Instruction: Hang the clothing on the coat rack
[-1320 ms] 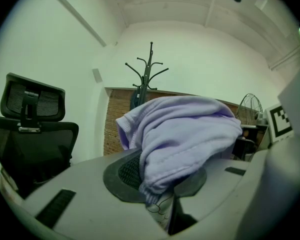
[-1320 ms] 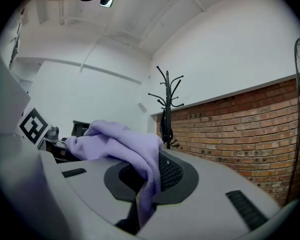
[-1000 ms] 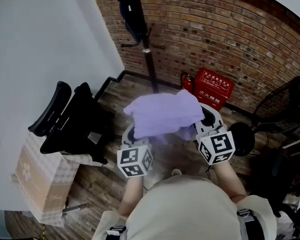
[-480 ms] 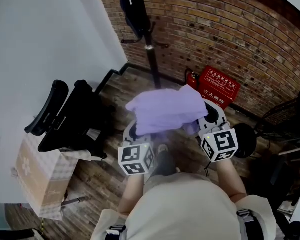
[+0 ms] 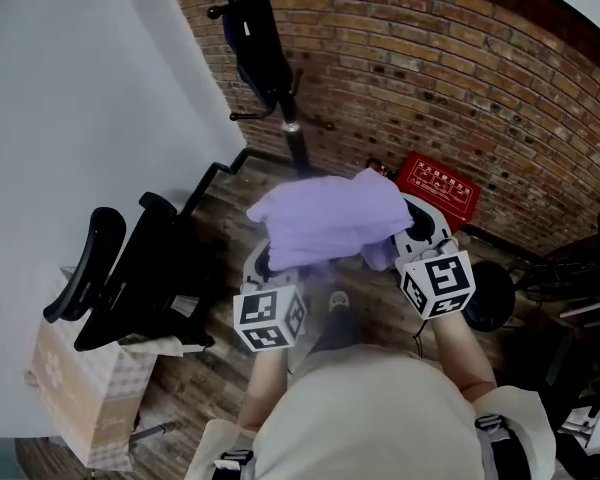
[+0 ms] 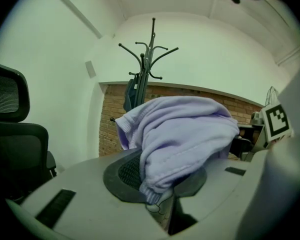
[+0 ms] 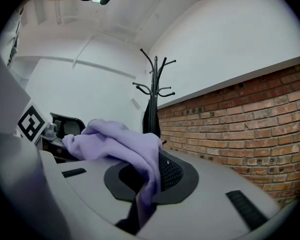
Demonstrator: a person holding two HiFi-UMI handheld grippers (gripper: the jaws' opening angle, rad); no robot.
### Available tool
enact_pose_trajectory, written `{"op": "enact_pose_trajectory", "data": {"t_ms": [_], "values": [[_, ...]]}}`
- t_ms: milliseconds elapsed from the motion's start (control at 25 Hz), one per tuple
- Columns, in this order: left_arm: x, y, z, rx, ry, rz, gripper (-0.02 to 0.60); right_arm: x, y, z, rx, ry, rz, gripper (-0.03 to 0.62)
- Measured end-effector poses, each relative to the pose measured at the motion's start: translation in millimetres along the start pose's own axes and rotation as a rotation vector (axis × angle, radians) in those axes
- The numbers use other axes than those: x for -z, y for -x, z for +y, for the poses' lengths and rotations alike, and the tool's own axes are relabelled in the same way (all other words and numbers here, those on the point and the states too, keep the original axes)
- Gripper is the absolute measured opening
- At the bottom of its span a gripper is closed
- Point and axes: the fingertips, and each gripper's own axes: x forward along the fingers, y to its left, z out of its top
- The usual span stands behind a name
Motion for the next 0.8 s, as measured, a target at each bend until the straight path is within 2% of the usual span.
{"op": "enact_pose_trajectory", "data": {"t_ms": [480,800], "values": [[-50.4,-99.9,34.7,0.017,-0.03,-0.002,0.08,-26.0,-115.0,-48.7,0.007,0.045,-0.024,0.014],[-66.3,-150.3,55.3,0.025,-0.054,0.01,0.081,-29.6,-179.6,-70.4,-0.015,0.058,-0.021,0.014]]}}
